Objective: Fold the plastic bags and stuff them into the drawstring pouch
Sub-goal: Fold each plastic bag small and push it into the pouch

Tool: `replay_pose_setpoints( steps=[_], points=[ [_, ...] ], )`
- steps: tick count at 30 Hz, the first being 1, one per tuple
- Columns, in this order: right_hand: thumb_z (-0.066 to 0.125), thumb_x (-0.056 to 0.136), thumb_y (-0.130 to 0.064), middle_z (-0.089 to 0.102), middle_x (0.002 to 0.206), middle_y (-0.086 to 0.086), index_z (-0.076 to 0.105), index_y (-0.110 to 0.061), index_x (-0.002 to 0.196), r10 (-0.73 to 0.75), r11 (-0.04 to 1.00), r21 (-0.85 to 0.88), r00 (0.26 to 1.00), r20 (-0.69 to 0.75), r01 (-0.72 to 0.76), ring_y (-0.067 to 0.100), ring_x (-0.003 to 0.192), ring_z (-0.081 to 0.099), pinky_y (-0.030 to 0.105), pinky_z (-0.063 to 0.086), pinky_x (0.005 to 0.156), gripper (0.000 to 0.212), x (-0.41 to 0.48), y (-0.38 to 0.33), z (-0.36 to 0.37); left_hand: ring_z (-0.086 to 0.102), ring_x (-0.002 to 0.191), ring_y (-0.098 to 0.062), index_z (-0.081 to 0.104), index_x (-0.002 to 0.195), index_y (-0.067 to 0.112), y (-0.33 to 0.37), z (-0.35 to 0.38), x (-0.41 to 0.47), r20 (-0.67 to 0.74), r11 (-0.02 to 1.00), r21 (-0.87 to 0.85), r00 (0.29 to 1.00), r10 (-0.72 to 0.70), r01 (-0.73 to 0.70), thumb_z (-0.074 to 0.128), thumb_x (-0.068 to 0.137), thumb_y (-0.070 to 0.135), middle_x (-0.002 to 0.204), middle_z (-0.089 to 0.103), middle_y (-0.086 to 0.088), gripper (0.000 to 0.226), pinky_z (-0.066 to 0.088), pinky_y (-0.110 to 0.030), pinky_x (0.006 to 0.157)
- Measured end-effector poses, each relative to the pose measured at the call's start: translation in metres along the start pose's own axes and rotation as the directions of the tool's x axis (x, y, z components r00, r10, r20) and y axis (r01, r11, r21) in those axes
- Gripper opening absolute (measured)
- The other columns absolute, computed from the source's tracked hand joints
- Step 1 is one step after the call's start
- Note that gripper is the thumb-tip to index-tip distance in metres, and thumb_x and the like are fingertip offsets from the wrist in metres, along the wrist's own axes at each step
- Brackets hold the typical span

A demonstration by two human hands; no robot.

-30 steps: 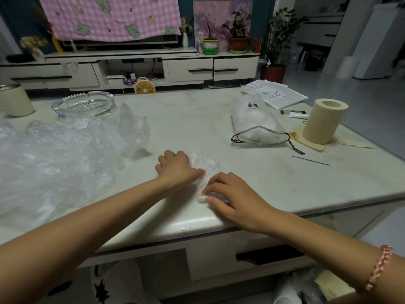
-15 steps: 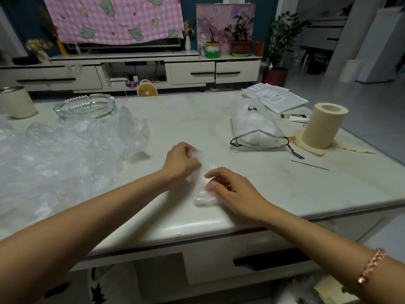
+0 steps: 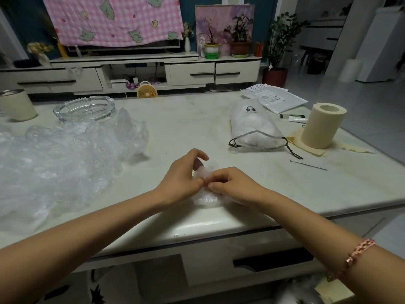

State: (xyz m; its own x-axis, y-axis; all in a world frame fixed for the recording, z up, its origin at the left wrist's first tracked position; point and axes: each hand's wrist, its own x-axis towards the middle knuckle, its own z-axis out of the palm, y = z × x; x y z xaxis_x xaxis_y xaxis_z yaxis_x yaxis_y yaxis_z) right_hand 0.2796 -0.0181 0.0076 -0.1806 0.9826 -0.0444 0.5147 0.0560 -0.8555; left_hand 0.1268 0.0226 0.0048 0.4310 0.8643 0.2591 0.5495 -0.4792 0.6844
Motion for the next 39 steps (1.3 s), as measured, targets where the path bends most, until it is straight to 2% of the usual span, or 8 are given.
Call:
replay_pose_setpoints(
  steps=[6, 10, 14, 21, 26, 32, 36, 39],
  points=[
    [0.049, 0.082, 0.010, 0.065, 0.076, 0.006, 0.063, -0.012, 0.073, 0.099, 0.952, 0.306, 0.963, -0.251, -0.018, 0.016, 0.065, 0.058, 0.018, 0.046, 0.056, 0.027, -0.002, 0.000, 0.001, 0.053, 0.093, -0.022, 0.045, 0.100, 0.021, -0.010, 0.014, -0.015, -0.065, 0.995, 0.099, 0.998, 0.000, 0.007, 0.056, 0.076, 0.001, 0.098, 0.054, 0.002, 0.033, 0.045, -0.036, 0.081],
    [0.058, 0.087, -0.010, 0.061, 0.091, -0.004, 0.058, -0.020, 0.090, 0.020, 0.994, 0.107, 0.878, -0.478, 0.036, 0.015, 0.083, 0.056, 0.024, 0.043, 0.075, 0.010, 0.002, 0.004, 0.003, 0.052, 0.097, -0.022, 0.048, 0.112, 0.013, -0.007, 0.020, -0.018, -0.114, 0.985, 0.168, 0.991, 0.066, -0.046, 0.053, 0.076, -0.004, 0.104, 0.056, -0.002, 0.040, 0.044, -0.036, 0.087],
    [0.056, 0.091, -0.036, 0.058, 0.110, 0.000, 0.056, -0.015, 0.120, 0.044, 0.999, -0.010, 0.950, -0.310, -0.049, 0.018, 0.102, 0.056, 0.029, 0.043, 0.089, 0.035, 0.016, 0.003, 0.005, 0.054, 0.099, -0.027, 0.049, 0.115, 0.006, -0.005, 0.021, -0.018, -0.117, 0.985, 0.161, 0.990, 0.084, -0.064, 0.050, 0.077, -0.006, 0.108, 0.060, -0.009, 0.040, 0.044, -0.040, 0.088],
    [0.067, 0.079, -0.028, 0.064, 0.083, -0.008, 0.061, -0.025, 0.069, 0.195, 0.980, -0.014, 0.970, -0.146, -0.199, 0.021, 0.101, 0.059, 0.036, 0.044, 0.093, 0.012, 0.034, -0.003, -0.001, 0.055, 0.096, -0.024, 0.047, 0.111, 0.012, -0.009, 0.019, -0.020, -0.110, 0.989, 0.146, 0.992, 0.056, -0.040, 0.051, 0.081, 0.000, 0.106, 0.060, -0.006, 0.033, 0.046, -0.039, 0.083],
    [0.065, 0.078, -0.014, 0.060, 0.073, -0.007, 0.058, -0.024, 0.065, 0.154, 0.980, -0.100, 0.978, -0.141, -0.169, 0.019, 0.086, 0.060, 0.037, 0.049, 0.085, 0.018, 0.033, -0.002, -0.002, 0.054, 0.092, -0.022, 0.062, 0.100, 0.013, -0.015, 0.014, -0.024, -0.088, 0.964, 0.255, 0.990, 0.106, -0.081, 0.052, 0.081, 0.014, 0.094, 0.064, -0.002, 0.022, 0.038, -0.027, 0.077],
    [0.062, 0.083, -0.013, 0.057, 0.077, -0.004, 0.061, -0.011, 0.077, 0.106, 0.990, -0.076, 0.986, -0.129, -0.116, 0.018, 0.082, 0.054, 0.035, 0.047, 0.080, 0.006, 0.030, -0.006, -0.005, 0.040, 0.117, -0.010, 0.072, 0.097, 0.015, -0.015, 0.008, -0.031, -0.050, 0.984, 0.168, 0.997, 0.065, -0.056, 0.022, 0.076, 0.049, 0.123, 0.054, 0.005, 0.064, 0.022, -0.018, 0.093],
    [0.070, 0.081, -0.019, 0.053, 0.093, -0.005, 0.059, -0.009, 0.112, 0.149, 0.982, -0.121, 0.989, 0.009, -0.146, 0.012, 0.089, 0.051, 0.024, 0.044, 0.077, 0.034, 0.021, -0.012, -0.015, 0.042, 0.118, -0.012, 0.074, 0.094, 0.017, -0.011, 0.006, -0.027, -0.050, 0.991, 0.114, 0.997, -0.062, 0.068, 0.041, 0.084, 0.047, 0.123, 0.055, 0.003, 0.045, 0.030, -0.031, 0.103],
    [0.073, 0.076, -0.013, 0.048, 0.078, -0.002, 0.057, -0.010, 0.093, 0.172, 0.963, -0.221, 0.984, 0.050, -0.157, 0.014, 0.070, 0.046, 0.023, 0.034, 0.059, 0.024, 0.018, -0.012, -0.012, 0.048, 0.113, -0.016, 0.072, 0.093, 0.018, -0.011, 0.007, -0.024, -0.075, 0.989, 0.101, 0.993, -0.096, 0.104, 0.062, 0.086, 0.024, 0.115, 0.059, 0.002, 0.013, 0.033, -0.033, 0.101]
  ],
)
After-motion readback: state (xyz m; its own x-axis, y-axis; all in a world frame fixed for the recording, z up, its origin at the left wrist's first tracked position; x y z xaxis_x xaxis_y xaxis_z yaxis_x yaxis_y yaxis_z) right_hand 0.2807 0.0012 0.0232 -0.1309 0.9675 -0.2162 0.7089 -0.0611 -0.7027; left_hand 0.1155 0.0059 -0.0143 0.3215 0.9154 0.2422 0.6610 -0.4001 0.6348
